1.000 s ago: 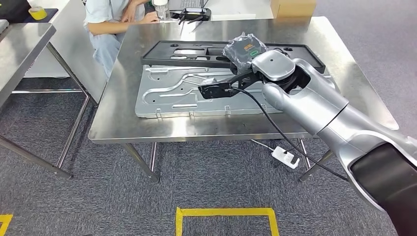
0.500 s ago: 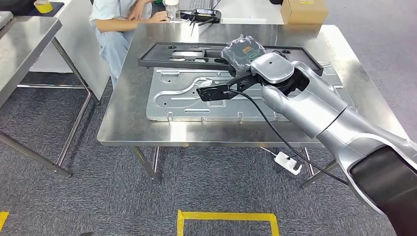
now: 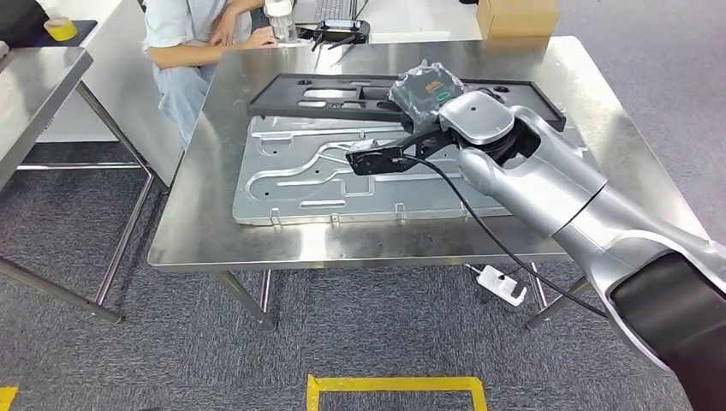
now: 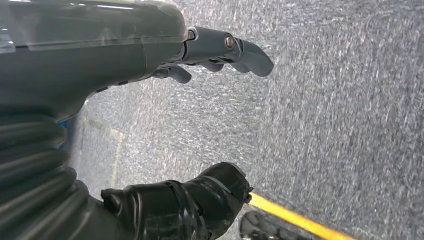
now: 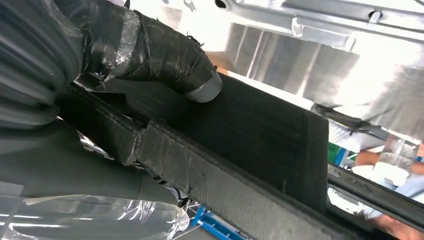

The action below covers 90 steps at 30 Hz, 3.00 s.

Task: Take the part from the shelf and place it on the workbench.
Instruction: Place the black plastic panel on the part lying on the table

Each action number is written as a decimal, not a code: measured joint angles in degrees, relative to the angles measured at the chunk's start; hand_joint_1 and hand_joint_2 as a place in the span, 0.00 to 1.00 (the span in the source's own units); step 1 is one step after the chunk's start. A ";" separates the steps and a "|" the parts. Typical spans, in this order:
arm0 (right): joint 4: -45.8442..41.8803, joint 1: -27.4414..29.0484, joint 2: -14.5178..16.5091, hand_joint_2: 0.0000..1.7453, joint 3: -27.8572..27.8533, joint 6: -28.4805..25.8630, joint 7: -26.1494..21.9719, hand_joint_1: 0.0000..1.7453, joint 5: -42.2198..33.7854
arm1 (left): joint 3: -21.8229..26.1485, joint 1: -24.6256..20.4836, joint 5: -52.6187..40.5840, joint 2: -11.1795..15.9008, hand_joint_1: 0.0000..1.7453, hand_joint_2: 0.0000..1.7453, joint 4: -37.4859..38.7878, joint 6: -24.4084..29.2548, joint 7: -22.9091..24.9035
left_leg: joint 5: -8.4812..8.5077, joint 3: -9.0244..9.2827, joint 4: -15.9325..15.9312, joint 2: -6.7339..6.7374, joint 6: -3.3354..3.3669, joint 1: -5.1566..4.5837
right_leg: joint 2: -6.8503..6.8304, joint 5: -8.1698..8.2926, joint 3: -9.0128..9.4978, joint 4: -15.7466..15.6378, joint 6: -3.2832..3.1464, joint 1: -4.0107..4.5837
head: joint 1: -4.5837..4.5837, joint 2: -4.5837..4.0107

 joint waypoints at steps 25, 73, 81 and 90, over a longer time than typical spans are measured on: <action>-0.52 0.42 -0.50 1.00 -0.05 0.19 0.86 1.00 -0.50 | 0.00 -0.05 -0.50 -0.24 0.00 1.00 0.01 0.66 -0.38 | 1.43 7.38 -11.81 -0.05 0.80 -0.29 | -0.05 1.96 -1.25 -1.15 0.18 0.42 | 0.33 0.01; -0.39 9.83 -2.21 1.00 -1.84 -5.30 -1.07 1.00 -2.62 | 0.00 -0.16 0.04 -0.33 0.00 1.00 0.01 0.70 -0.67 | 6.58 7.11 -16.31 0.05 2.91 0.17 | -0.23 -6.20 -4.00 10.35 2.31 0.50 | 0.50 0.00; 1.27 11.25 -1.72 1.00 -1.87 -7.34 -2.82 1.00 -2.57 | 0.00 -0.17 0.33 -0.46 0.00 1.00 0.01 0.58 -0.44 | 3.71 7.87 -14.26 -0.58 1.64 0.02 | -0.43 1.41 -2.40 0.72 1.91 0.30 | 0.58 0.01; 3.50 13.12 -0.22 1.00 -1.90 -8.98 -4.26 1.00 -2.21 | 0.00 -0.16 0.37 -0.64 0.00 1.00 0.02 0.97 -0.45 | -1.80 -0.78 1.37 -0.07 -0.18 0.27 | -0.11 0.01 -0.52 0.25 -0.10 0.14 | -0.06 0.00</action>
